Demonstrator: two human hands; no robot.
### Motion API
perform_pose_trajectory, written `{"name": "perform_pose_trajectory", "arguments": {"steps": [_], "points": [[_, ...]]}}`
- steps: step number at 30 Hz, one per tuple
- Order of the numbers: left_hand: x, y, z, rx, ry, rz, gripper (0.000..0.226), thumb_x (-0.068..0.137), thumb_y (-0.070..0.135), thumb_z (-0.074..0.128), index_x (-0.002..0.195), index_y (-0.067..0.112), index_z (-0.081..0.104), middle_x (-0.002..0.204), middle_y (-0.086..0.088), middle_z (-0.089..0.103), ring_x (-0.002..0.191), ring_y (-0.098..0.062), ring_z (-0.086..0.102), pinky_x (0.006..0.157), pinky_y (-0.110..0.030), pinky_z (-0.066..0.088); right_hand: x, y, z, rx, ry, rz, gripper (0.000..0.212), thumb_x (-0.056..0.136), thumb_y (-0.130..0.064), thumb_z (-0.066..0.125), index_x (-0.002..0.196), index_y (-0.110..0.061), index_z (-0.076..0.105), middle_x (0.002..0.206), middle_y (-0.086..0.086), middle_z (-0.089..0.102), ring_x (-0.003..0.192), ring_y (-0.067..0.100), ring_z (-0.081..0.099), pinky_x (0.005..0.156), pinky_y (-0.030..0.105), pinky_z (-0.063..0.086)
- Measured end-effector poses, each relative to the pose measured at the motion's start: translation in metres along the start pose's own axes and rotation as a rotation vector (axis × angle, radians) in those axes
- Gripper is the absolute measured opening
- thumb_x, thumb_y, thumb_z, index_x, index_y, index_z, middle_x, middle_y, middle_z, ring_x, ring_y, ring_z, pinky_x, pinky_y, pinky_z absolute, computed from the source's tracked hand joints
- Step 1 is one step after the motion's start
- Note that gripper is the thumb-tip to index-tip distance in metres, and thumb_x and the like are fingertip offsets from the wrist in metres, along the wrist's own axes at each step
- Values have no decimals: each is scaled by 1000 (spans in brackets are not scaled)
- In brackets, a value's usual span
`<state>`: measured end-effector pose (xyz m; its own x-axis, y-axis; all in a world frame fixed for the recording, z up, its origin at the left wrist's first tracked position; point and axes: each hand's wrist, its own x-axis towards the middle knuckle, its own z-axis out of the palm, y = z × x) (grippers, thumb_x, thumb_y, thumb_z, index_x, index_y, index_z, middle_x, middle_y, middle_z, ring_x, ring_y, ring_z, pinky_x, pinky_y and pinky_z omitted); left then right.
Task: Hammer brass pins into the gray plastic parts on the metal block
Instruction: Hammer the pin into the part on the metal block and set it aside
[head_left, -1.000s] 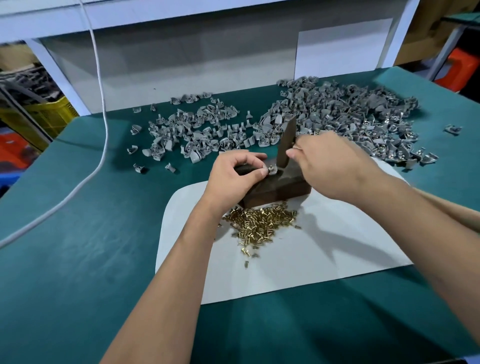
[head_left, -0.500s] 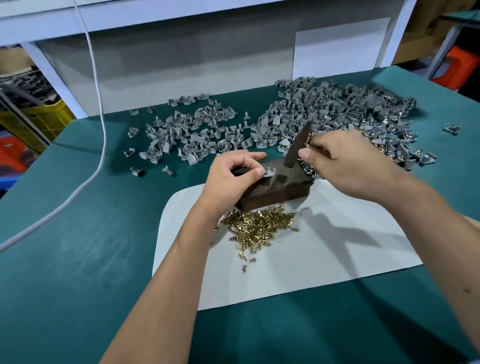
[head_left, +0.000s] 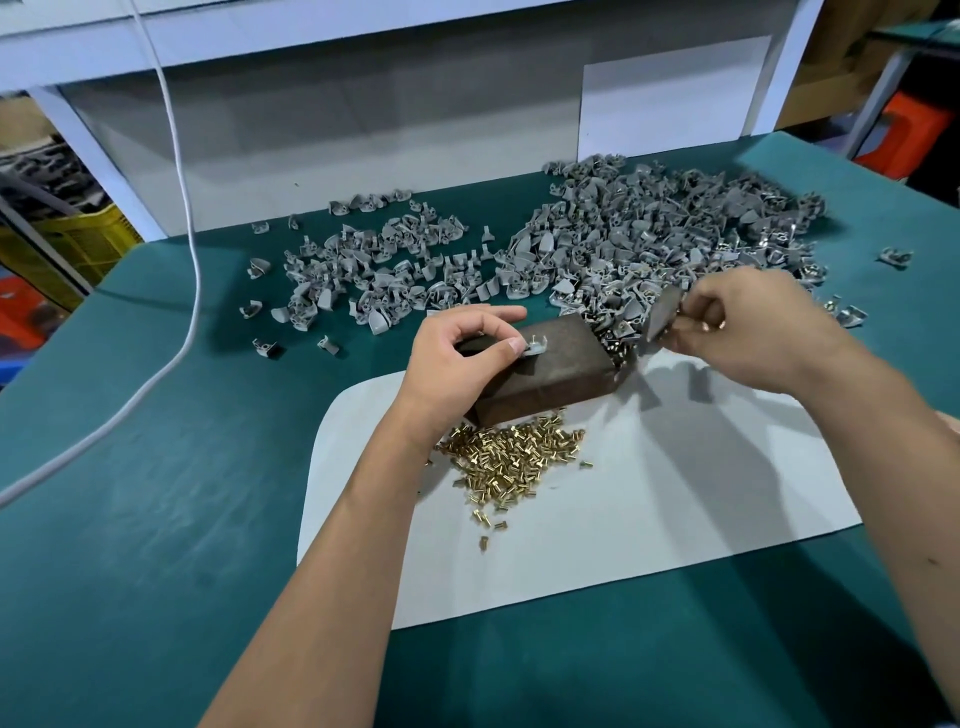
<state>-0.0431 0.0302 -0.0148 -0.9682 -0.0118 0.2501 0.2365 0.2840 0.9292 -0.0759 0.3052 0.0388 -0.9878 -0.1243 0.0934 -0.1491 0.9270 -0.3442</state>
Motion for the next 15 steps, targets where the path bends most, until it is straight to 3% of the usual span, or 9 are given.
{"name": "perform_pose_trajectory", "arguments": {"steps": [3, 10, 13, 15], "points": [[0, 0, 1, -30, 5, -16, 14, 87, 6, 75, 77, 16, 77, 118, 5, 75, 109, -9, 69, 101, -42, 53, -6, 4, 1, -96, -39, 62, 20, 79, -27, 78, 64, -23, 66, 71, 3, 68, 74, 30, 63, 72, 40, 57], [-2, 2, 3, -56, 3, -20, 12, 83, 13, 74, 74, 19, 76, 118, 6, 75, 109, -9, 69, 101, -45, 53, -9, -13, -6, -157, -165, 99, 23, 76, -28, 83, 61, -27, 66, 79, 4, 73, 78, 30, 67, 76, 39, 60], [-1, 2, 3, -57, 1, -15, 10, 84, 12, 74, 76, 17, 77, 119, 6, 75, 110, -9, 69, 101, -44, 53, -10, -26, -8, -130, 37, 70, 23, 84, -21, 74, 65, -28, 63, 83, 5, 73, 80, 31, 67, 76, 37, 57], [-1, 3, 4, -65, 0, -13, 6, 82, 14, 74, 76, 15, 77, 120, 5, 75, 110, -11, 69, 99, -41, 54, -12, -46, -3, -10, 129, -47, 16, 88, -24, 74, 78, -31, 64, 82, -2, 72, 80, 24, 68, 77, 35, 57]]}}
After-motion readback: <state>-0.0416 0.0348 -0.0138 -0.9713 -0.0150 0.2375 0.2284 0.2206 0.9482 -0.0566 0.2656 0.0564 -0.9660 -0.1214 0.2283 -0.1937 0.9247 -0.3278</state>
